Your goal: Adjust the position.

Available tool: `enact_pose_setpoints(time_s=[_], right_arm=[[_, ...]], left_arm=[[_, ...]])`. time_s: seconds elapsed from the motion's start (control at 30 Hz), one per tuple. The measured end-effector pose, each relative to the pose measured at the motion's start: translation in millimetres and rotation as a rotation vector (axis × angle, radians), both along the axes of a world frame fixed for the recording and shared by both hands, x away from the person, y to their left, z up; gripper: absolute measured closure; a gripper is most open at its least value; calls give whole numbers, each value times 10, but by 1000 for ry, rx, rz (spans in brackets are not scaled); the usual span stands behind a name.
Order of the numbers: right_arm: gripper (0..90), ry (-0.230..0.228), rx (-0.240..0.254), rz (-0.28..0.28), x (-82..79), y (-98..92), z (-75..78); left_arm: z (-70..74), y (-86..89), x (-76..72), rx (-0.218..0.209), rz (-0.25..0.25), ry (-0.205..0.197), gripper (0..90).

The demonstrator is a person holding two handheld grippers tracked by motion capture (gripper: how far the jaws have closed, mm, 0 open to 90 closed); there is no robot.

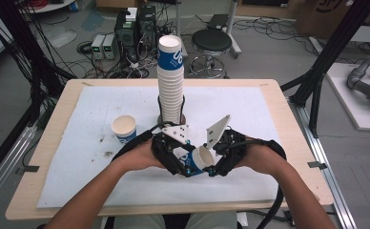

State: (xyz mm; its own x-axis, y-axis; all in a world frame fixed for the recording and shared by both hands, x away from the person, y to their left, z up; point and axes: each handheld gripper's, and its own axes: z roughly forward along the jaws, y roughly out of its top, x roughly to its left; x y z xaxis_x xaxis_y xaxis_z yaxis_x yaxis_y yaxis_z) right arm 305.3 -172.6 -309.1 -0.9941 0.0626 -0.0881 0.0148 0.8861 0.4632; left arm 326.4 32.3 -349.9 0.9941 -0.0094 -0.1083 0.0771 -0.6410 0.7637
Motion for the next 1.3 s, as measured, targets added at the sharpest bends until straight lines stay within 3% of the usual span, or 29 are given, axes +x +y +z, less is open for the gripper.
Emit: enact_pose_setpoints(time_s=[0.33,0.5,0.63,0.83,1.1,1.3], right_arm=[[273,-13,-21,7,-16,47,3],[265,-15,2,-11,-9,10,24],[227,-12,91,-33,17,-58,44],[215,-4,280,-62,12,-223,133],[215,-21,432,-185,20,-508,122],[215,-42,488,-316,16,-723,-26]], left_arm=[[-42,-42,-13,28,-21,-21,296],[-50,-19,-22,-23,-5,-41,304],[-63,27,-22,-72,16,-60,298],[-127,129,-7,-143,75,-54,296],[-244,306,14,-248,169,-44,291],[-325,429,16,-347,254,-75,289]])
